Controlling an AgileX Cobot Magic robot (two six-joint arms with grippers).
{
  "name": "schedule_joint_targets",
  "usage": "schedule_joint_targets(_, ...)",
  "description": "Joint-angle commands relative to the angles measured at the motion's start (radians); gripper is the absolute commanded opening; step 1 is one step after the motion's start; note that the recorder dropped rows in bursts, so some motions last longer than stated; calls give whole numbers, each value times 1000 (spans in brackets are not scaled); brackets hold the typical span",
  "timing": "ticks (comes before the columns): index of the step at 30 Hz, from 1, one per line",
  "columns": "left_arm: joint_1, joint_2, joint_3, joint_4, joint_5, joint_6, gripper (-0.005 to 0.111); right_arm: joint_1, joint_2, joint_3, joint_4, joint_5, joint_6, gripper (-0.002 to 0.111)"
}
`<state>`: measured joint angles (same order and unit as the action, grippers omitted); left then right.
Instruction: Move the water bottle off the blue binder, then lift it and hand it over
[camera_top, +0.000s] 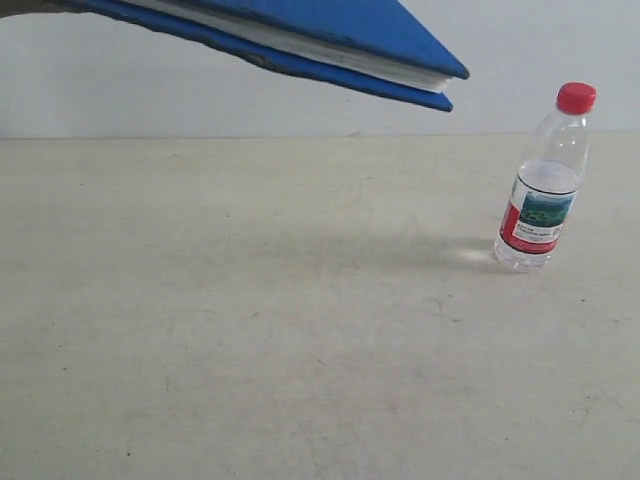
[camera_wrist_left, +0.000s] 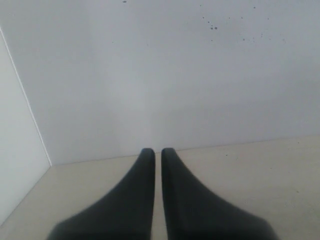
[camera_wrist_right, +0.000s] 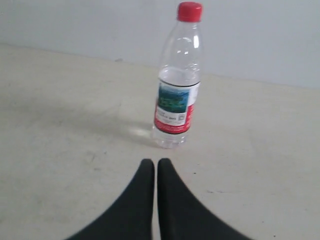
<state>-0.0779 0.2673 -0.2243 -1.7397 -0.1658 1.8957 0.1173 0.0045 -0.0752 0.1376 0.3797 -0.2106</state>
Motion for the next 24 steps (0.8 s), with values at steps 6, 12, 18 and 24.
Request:
schedule_joint_targets(6, -2, -6, 5, -5, 2, -8, 4, -3, -5, 75, -131, -34, 47, 0)
schedule_joint_targets(12, -2, -6, 5, -5, 2, -8, 4, -3, -5, 75, -123, 0, 33, 0)
schedule_joint_targets(18, -2, -6, 5, -5, 0, -8, 4, -3, -5, 75, -125, 4, 31, 0)
schedule_joint_targets(24, -2, -6, 5, -5, 0, -8, 4, -3, -5, 75, -125, 4, 31, 0)
